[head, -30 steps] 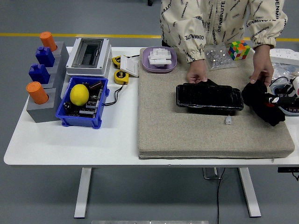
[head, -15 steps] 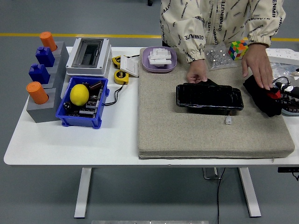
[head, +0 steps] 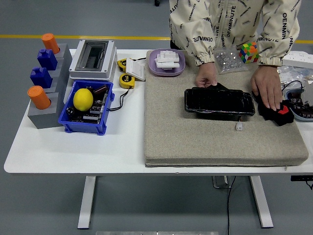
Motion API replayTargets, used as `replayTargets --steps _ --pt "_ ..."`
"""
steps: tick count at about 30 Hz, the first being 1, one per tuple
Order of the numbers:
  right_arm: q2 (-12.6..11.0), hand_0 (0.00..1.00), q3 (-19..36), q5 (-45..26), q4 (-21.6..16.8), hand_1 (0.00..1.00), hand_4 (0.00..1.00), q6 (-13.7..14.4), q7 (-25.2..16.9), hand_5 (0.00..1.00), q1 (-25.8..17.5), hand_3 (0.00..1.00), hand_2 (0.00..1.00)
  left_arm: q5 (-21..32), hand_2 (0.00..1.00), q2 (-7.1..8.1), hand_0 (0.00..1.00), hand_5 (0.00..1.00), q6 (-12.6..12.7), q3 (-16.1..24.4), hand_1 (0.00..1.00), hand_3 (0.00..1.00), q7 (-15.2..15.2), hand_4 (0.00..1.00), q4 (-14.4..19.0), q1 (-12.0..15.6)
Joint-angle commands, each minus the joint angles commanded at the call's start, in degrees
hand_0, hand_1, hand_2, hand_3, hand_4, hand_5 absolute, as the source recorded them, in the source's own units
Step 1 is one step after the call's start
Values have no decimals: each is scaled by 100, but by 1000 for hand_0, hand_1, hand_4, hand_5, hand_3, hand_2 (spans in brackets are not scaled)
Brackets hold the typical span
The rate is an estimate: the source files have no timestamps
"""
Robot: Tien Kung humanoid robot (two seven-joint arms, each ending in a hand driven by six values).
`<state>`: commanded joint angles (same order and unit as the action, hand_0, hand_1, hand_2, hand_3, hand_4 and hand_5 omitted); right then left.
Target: Pick the rag up,wipe the panel,place it on the desk
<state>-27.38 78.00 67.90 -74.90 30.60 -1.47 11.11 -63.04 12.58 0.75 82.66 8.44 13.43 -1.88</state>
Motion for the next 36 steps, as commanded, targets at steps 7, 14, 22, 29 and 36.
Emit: replayTargets --steps 7,14,22,29,36 --pt "209 805 378 -1689 7 793 998 -313 -836 692 -113 853 862 9 637 -9 604 447 -2 -6 636 562 0 630 -2 -5" --pt "289 796 587 -3248 30 789 998 -694 -1145 701 -155 853 859 -3 636 -16 603 448 0 10 636 562 -2 631 -5 -16" --pt "359 797 743 -3922 71 790 998 -871 -1273 707 -104 849 854 5 636 -22 603 447 -2 4 636 562 -2 630 -1 -33" --pt "351 796 745 -4009 86 788 998 -896 -1274 726 -54 850 850 0 636 -29 604 448 0 22 636 562 -3 630 -2 -41" --pt "362 798 692 -4027 123 789 998 -919 -1260 738 -12 848 850 5 636 -40 604 447 0 12 636 562 -3 631 -1 -52"
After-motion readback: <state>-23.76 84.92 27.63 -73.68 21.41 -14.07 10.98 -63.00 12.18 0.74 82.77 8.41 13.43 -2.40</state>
